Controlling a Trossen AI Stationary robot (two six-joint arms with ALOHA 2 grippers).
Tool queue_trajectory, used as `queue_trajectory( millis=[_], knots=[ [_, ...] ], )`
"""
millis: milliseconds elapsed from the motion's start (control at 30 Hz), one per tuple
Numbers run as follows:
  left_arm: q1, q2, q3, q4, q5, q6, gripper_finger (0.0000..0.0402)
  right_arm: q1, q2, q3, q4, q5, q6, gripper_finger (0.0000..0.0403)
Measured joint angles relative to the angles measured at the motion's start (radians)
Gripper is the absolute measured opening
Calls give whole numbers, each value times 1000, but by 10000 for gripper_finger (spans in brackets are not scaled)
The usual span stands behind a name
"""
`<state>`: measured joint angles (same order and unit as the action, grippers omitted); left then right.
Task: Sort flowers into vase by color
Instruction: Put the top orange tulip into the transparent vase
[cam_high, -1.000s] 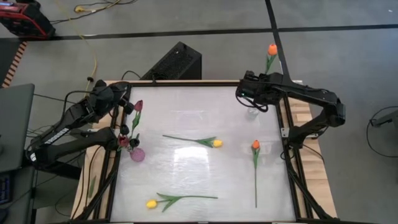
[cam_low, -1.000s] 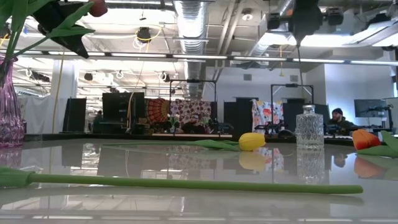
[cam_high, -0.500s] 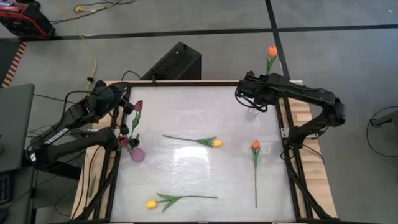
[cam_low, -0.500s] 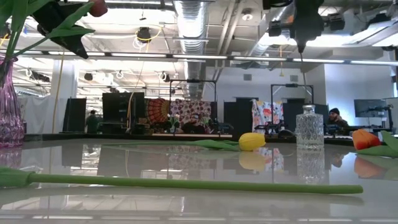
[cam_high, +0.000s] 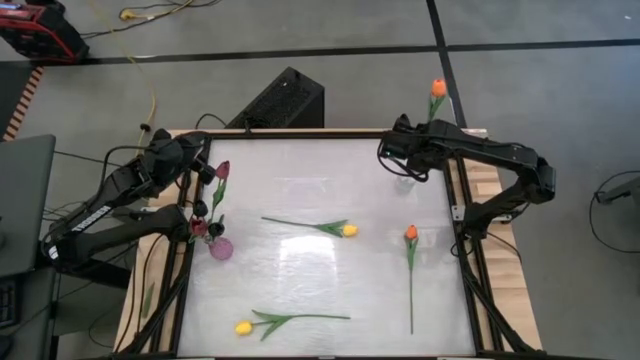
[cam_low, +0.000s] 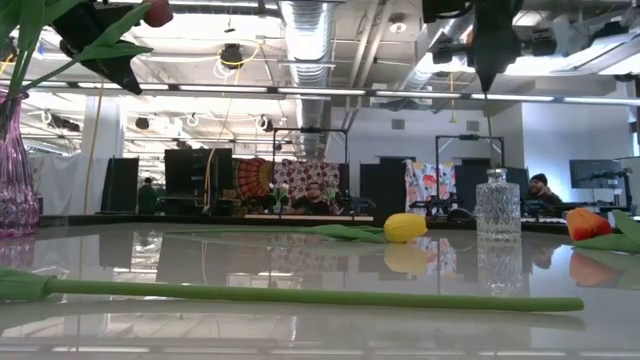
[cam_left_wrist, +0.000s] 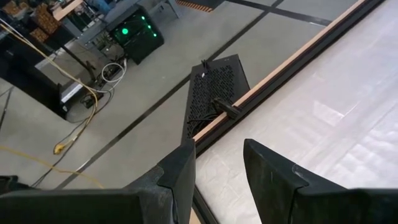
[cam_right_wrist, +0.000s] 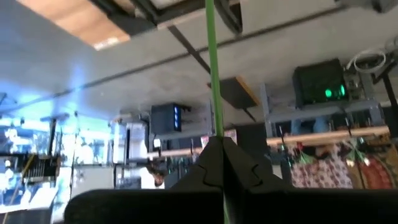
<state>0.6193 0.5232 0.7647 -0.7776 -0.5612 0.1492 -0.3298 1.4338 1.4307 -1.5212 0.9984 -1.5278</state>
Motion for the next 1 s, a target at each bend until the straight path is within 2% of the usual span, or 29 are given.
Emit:
queue_trajectory(
  millis=[167,367,567,733,1000],
  knots=[
    [0,0,0,-3,6,-4,125,3,0,0,1,-76,12,20],
    [0,0,0,-3,6,-4,125,2,16,-1,-25,-234,104,19],
    [0,0,0,-3,6,2,125,15,22,0,-36,-348,185,23],
    [0,0,0,-2,5,4,125,20,22,0,-26,-413,328,42],
    [0,0,0,-2,5,1,125,21,22,0,-8,-517,445,94]
  ],
)
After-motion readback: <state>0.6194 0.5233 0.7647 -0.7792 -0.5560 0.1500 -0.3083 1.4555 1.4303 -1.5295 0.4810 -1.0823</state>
